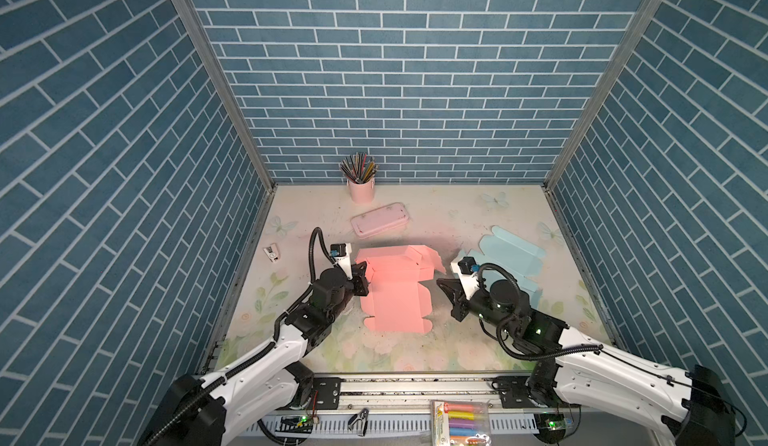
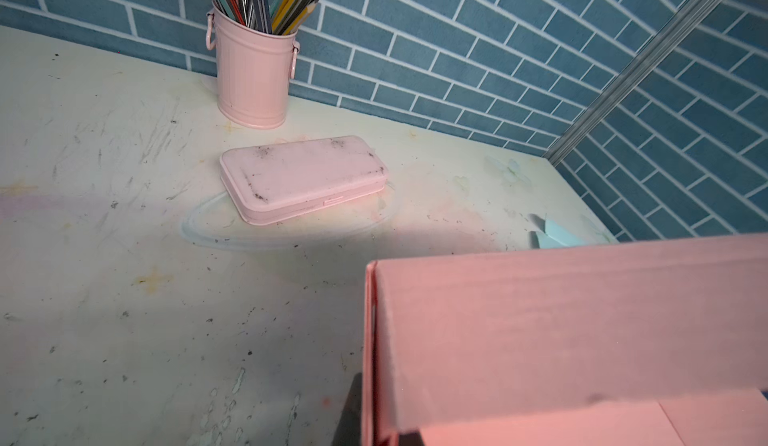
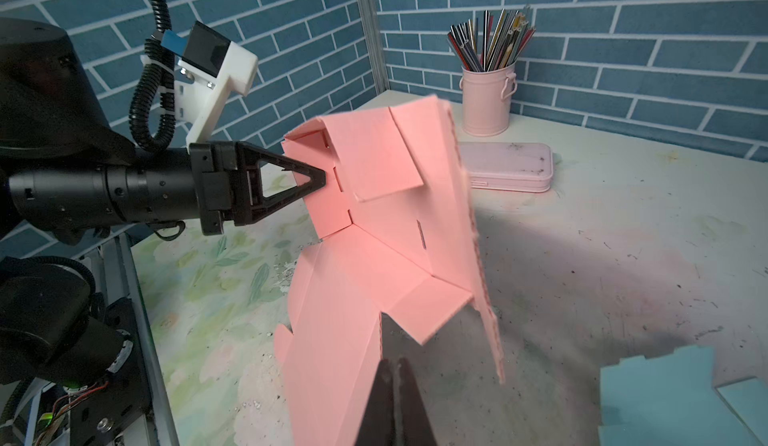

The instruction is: Fold the paper box

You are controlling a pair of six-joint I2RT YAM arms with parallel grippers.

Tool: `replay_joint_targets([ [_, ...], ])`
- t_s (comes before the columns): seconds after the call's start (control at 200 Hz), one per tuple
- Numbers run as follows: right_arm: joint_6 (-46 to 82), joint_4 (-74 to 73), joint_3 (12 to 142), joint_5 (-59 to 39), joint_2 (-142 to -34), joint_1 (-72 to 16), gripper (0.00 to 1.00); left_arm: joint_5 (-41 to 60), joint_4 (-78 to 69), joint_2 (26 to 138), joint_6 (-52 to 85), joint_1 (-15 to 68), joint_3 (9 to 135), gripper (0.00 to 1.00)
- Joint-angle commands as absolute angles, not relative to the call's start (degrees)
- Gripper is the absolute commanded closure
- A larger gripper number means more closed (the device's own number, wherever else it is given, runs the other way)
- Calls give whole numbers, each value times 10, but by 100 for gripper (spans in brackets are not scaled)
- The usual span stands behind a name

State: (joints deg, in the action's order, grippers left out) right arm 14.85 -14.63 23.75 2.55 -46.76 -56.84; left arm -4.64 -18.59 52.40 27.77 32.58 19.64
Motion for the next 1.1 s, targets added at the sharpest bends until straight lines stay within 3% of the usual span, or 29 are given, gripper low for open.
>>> replay_joint_targets([
  [0.0, 169, -266, 199, 19, -445, -571, 100, -14, -177, 501, 311, 316, 214, 95],
  [0.33, 182, -321, 211, -2, -511, -571, 100, 25, -189, 490, 330, 310, 216, 95],
  [1.09, 174, -292, 280, -20, -628, -571, 100, 35, -231, 524, 331, 309, 180, 95],
])
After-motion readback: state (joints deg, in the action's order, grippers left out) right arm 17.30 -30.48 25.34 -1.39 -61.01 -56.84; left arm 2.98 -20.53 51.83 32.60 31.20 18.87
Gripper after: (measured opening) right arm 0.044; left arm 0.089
